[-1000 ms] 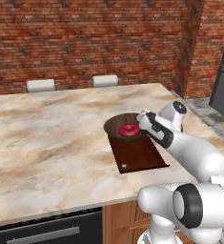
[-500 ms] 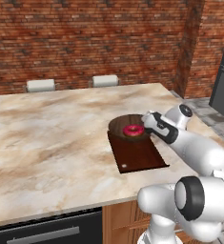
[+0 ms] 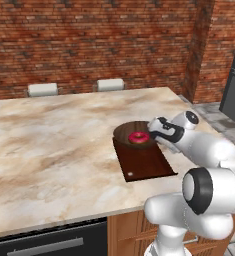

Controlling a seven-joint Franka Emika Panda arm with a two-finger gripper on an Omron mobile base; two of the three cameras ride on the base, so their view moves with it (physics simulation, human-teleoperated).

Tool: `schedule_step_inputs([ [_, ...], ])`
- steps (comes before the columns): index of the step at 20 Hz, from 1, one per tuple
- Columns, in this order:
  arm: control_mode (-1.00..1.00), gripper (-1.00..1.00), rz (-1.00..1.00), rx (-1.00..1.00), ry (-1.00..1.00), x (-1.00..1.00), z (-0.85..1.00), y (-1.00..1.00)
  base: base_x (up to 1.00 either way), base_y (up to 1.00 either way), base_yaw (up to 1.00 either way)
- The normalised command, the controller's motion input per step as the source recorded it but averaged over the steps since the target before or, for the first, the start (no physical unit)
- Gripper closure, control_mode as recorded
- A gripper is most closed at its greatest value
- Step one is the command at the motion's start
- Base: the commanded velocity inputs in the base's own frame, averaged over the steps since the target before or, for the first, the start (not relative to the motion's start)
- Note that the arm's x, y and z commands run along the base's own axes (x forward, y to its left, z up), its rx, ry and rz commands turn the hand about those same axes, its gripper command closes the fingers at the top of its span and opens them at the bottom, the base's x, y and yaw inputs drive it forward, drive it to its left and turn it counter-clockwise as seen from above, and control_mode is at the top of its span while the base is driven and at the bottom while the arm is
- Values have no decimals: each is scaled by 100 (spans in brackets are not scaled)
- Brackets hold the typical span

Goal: Place the bowl with donut and the cupcake onto the tray.

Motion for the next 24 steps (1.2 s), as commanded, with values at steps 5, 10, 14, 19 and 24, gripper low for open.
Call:
schedule_step_inputs([
  [5,-100,100,0,0,0,22,-11,0,0,0,0],
  [10,-100,100,0,0,0,11,-17,0,0,0,0],
  [14,-100,100,0,0,0,4,-15,-2,0,0,0],
  [19,-100,100,0,1,0,4,-13,-4,0,0,0],
  [24,-100,100,0,2,0,3,-9,-9,0,0,0],
])
